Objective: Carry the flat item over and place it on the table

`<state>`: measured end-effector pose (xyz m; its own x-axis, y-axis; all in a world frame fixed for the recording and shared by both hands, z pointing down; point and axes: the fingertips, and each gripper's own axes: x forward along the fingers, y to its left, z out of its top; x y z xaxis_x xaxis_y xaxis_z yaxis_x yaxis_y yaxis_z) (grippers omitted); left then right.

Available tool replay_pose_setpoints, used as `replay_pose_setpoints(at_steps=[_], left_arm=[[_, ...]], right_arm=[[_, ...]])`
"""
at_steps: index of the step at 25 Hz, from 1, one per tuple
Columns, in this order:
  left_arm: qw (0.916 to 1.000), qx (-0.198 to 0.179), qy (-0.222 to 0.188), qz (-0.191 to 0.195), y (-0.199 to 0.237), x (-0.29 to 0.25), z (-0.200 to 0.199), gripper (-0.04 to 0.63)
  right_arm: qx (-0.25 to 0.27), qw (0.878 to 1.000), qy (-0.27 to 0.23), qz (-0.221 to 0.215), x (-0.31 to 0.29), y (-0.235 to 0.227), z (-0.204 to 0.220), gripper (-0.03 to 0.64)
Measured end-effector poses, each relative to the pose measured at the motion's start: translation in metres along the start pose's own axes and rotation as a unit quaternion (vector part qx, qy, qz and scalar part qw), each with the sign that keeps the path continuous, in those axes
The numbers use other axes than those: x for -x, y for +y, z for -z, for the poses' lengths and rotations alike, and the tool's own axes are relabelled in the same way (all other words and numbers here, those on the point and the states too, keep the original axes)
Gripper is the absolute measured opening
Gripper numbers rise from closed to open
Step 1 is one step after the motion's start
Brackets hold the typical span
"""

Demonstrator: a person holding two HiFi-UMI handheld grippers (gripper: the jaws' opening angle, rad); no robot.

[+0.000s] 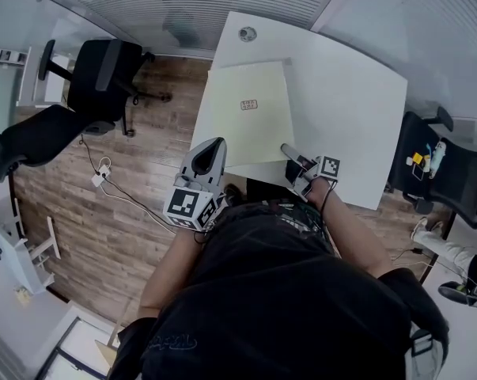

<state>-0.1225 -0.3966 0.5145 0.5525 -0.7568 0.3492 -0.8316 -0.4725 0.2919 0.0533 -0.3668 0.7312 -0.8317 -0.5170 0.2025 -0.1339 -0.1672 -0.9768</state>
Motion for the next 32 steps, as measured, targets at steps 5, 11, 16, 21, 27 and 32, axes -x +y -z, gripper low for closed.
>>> replay_pose_setpoints(at_steps=[5, 11, 16, 21, 27, 32], left_arm=[[1.0, 0.0, 0.002, 0.001, 0.0, -0.006, 0.0, 0.014], [1.0, -0.002, 0.004, 0.0, -0.002, -0.011, 0.001, 0.014], [1.0, -0.001, 0.005, 0.001, -0.001, -0.011, 0.002, 0.014], [1.0, -0.006, 0.0, 0.003, -0.002, -0.006, -0.002, 0.014], [0.9999, -0.013, -0.008, 0.003, -0.003, 0.006, -0.005, 0.014], [0.9997, -0.018, -0.017, 0.003, -0.001, 0.021, -0.01, 0.015]], right_arm=[[0.117, 0.993, 0.015, 0.018, -0.002, 0.005, -0.009, 0.291], [0.105, 0.994, 0.009, 0.031, -0.002, -0.004, -0.009, 0.293], [0.121, 0.99, 0.002, 0.076, 0.002, -0.018, -0.007, 0.304], [0.208, 0.968, 0.001, 0.142, 0.005, -0.025, -0.012, 0.33], [0.39, 0.885, 0.049, 0.248, 0.007, -0.021, -0.013, 0.293], [0.429, 0.86, 0.044, 0.273, 0.007, -0.011, -0.013, 0.266]])
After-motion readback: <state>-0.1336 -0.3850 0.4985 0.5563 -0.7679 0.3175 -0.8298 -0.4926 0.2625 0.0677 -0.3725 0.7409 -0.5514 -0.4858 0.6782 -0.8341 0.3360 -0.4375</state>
